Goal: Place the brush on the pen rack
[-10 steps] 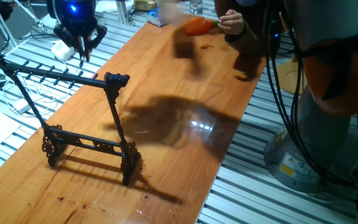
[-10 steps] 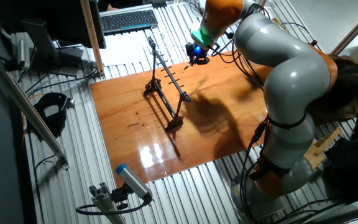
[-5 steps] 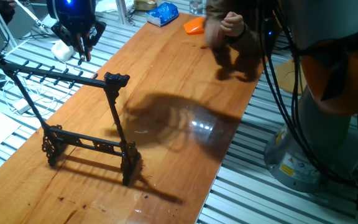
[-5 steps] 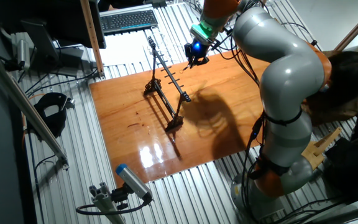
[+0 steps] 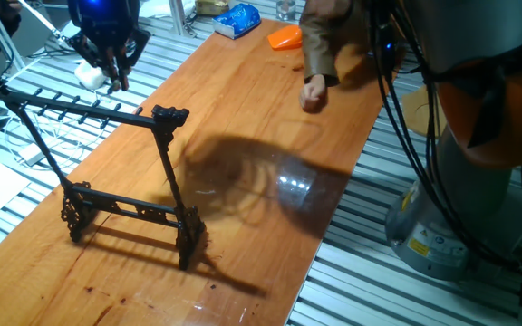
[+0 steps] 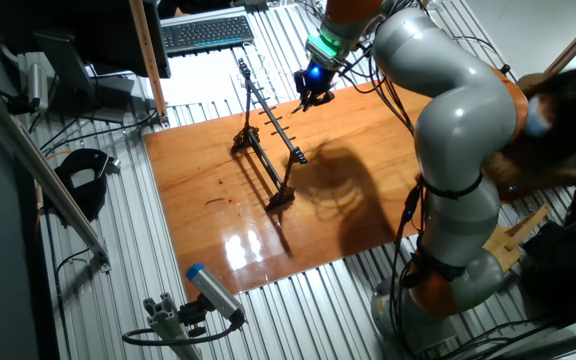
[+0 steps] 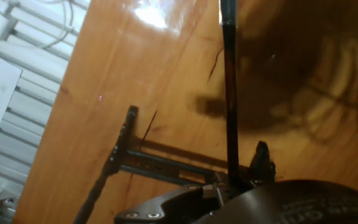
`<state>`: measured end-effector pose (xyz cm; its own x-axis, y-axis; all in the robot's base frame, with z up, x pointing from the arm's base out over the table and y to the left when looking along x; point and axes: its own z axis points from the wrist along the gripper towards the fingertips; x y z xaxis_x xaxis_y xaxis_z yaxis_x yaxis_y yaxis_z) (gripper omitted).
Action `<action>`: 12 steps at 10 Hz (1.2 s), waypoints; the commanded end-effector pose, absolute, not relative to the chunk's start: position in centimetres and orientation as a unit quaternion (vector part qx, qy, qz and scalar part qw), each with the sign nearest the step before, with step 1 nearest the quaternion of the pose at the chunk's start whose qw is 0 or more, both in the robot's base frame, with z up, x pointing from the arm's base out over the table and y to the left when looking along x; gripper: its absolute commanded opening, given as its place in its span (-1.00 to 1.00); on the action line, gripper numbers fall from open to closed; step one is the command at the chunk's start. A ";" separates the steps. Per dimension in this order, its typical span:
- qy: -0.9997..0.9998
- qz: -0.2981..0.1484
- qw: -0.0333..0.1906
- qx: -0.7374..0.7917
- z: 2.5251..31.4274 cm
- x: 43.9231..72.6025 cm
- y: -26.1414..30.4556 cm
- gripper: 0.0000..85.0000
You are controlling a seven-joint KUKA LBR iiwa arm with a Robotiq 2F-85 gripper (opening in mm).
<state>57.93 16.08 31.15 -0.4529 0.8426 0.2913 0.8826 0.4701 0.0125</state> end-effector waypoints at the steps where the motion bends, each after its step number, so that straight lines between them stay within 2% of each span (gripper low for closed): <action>1: -0.848 -0.080 0.125 -0.508 31.3 57.8 16.3 -1.00; 6: -0.850 -0.091 0.153 -0.496 32.4 57.0 16.3 -1.00; 12: -0.845 -0.094 0.155 -0.503 32.3 55.8 17.5 -1.00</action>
